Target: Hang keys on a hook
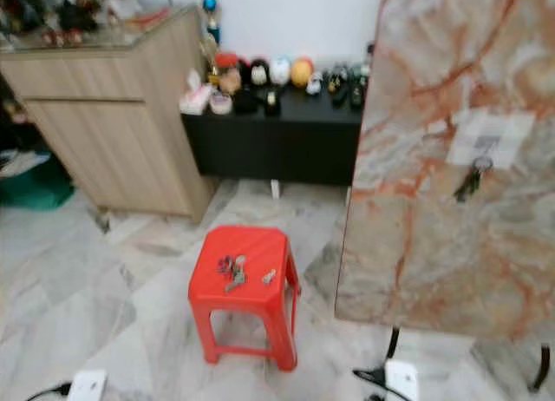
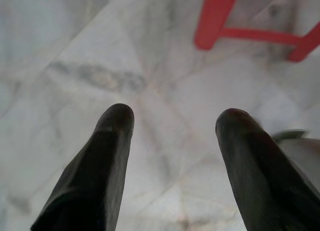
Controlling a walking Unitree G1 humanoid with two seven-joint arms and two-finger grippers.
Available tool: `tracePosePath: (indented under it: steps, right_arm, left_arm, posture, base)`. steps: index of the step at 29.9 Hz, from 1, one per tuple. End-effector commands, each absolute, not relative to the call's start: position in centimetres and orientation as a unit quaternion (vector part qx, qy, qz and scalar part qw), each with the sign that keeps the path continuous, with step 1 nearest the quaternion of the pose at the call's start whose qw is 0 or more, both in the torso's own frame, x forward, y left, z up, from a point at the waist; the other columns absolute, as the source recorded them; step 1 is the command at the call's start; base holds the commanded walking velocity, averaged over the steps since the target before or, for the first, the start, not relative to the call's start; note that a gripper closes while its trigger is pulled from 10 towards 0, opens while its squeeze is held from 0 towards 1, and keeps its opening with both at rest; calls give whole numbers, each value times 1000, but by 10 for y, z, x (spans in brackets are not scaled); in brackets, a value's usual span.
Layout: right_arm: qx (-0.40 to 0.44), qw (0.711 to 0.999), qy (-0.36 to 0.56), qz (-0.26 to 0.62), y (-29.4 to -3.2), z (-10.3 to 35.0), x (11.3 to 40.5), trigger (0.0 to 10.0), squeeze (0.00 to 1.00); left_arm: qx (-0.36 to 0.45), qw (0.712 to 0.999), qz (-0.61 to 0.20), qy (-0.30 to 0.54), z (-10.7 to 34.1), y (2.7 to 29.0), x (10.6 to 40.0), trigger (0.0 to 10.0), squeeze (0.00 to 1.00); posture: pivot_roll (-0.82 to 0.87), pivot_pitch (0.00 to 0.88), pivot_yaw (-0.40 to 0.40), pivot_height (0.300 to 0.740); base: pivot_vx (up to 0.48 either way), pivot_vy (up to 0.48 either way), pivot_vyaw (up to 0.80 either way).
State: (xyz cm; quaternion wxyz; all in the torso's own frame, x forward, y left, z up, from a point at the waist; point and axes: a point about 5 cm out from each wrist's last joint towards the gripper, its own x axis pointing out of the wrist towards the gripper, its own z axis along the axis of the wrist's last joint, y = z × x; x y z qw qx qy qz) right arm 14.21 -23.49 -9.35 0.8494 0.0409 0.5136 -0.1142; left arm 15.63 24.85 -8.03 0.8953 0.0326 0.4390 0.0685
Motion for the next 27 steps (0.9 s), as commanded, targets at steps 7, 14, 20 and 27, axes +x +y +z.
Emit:
tracePosePath:
  steps: [7,14,20,27]
  right_arm:
    - [50,854,507,-101,-226,-93,149,10000,0]
    - [54,856,506,-93,-213,-94,155,10000,0]
    - [59,856,507,-83,-196,-96,156,10000,0]
    - [54,855,508,-92,-215,-95,150,10000,0]
  left_arm:
    - [42,892,75,444,-79,252,158,10000,0]
    - [42,892,80,442,-77,260,158,10000,0]
    - [43,891,86,444,-75,270,152,10000,0]
    - [42,890,86,445,-76,271,150,10000,0]
  posture:
    - [23,0,43,740]
    - [24,0,42,740]
    - [26,0,41,740]
    - [29,0,40,740]
  base:
    - [0,358,0]
    - [0,359,0]
    - [0,359,0]
    - [0,359,0]
